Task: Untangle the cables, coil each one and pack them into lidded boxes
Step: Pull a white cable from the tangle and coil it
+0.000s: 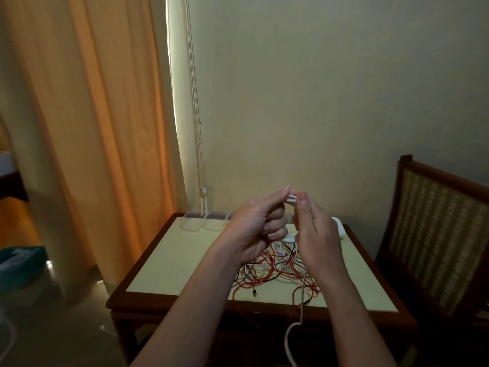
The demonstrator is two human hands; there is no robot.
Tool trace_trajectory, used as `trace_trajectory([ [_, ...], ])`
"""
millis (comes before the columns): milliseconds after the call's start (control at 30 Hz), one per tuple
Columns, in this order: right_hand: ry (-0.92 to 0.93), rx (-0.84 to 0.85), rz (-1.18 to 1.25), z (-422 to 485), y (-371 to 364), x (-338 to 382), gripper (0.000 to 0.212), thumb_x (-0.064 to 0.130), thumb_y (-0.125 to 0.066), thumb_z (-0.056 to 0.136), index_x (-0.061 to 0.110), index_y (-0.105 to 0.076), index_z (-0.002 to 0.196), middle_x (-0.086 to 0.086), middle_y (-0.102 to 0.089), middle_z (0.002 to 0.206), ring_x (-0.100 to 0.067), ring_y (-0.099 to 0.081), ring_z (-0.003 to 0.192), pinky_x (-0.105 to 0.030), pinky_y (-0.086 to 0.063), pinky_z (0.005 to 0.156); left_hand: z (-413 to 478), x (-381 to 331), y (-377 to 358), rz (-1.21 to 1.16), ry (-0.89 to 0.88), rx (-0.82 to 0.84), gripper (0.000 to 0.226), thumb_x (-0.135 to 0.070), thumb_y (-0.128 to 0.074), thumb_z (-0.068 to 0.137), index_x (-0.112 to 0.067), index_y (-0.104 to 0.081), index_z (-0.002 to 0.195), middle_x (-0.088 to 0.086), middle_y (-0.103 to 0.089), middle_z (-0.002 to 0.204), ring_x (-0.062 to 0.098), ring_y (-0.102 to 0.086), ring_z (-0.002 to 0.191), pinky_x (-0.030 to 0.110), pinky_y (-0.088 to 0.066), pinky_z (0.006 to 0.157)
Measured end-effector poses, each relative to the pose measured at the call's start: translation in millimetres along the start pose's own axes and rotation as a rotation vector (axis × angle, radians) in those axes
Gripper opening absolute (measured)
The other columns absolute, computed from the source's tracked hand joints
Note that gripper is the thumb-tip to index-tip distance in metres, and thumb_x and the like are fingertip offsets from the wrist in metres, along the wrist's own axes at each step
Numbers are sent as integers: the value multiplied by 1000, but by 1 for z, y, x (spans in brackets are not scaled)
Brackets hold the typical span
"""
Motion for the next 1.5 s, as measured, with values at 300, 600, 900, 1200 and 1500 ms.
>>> trace_trajectory([
  [300,-15,-27,-17,0,6,0,44,50,-34,105,25,-67,92,6,-41,58,-4,-37,49,-19,-30,46,1,-4,4,-61,-6,-24,25,-21,-48,102,-4,-67,106,-8,-22,51,2,-18,37,17,-16,39],
  [600,-112,-72,-42,7,26,-16,27,43,-53,101,22,-65,90,5,-60,71,2,-48,57,-24,-41,57,3,-41,49,-396,-124,-221,20,-16,-50,97,-5,-67,98,-6,-26,43,4,-22,31,18,-17,34],
  [900,-57,-100,-257,12,30,-32,10,30,-65,97,23,-67,90,17,-63,80,4,-56,74,-25,-42,65,-1,-53,74,-437,-259,-463,32,-7,-36,98,-2,-57,122,-6,-31,56,7,-26,38,19,-25,38],
  [1200,14,22,-490,12,16,-40,25,31,-58,102,22,-63,79,8,-58,69,-9,-53,68,-22,-32,55,-2,-42,58,232,-405,-573,26,-10,-42,106,-9,-57,127,-1,-56,67,10,-56,55,23,-42,52],
  [1500,46,-5,-180,9,13,-14,41,35,-53,103,16,-53,66,4,-45,54,-6,-39,50,-20,-29,48,2,-5,23,902,-301,-349,29,-22,-44,106,-19,-58,131,-3,-68,80,11,-66,60,39,-60,71],
])
Point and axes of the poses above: each hand's wrist, its own z-axis towards the middle knuckle, its own y-axis out of the back of the hand, x = y × z, the point moved 4 cm from there along z, towards the middle knuckle
